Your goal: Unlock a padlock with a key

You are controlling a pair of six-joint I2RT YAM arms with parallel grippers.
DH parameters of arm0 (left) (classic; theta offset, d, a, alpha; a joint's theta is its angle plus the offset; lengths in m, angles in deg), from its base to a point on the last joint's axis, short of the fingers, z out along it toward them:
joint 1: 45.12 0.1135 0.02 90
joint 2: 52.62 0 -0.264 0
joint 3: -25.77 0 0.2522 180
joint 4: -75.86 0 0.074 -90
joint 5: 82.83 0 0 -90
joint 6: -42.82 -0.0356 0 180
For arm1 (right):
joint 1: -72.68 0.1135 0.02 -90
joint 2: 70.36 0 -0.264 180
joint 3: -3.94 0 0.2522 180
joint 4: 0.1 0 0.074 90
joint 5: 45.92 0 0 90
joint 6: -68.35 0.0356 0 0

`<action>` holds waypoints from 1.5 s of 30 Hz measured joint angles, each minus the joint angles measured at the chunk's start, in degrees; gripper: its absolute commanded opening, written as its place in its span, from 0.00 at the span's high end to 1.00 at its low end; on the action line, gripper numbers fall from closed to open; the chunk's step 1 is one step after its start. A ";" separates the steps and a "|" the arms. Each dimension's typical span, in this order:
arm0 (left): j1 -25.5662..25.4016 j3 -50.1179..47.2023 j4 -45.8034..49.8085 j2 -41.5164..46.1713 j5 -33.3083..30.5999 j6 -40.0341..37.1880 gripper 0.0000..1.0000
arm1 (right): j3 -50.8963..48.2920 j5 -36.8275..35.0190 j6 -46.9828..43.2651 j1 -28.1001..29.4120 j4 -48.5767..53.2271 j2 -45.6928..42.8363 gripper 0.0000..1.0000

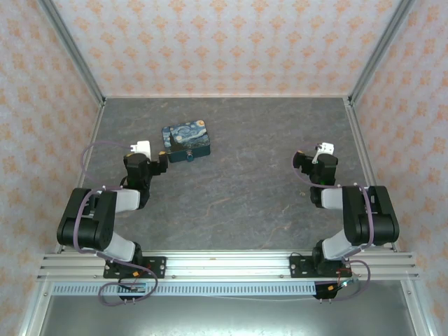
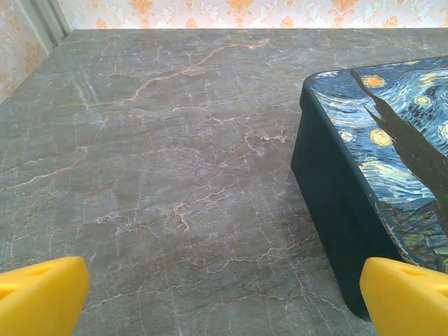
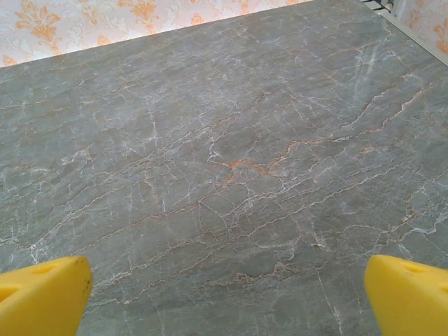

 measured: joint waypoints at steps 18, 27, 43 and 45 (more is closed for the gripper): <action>0.00 0.00 0.00 0.00 -0.02 0.00 0.00 | 0.00 -1.27 0.28 0.00 0.42 -0.04 0.01; 0.00 0.61 9.73 10.34 -2.40 2.16 0.00 | 3.21 -7.19 3.50 -0.02 16.04 -12.20 0.01; -8.22 18.49 50.99 28.55 7.39 27.19 0.00 | 17.90 -2.51 24.81 0.79 69.81 -32.65 0.21; -11.91 17.42 51.12 28.50 8.94 29.94 0.00 | 18.32 -1.95 26.82 2.47 75.36 -31.89 0.23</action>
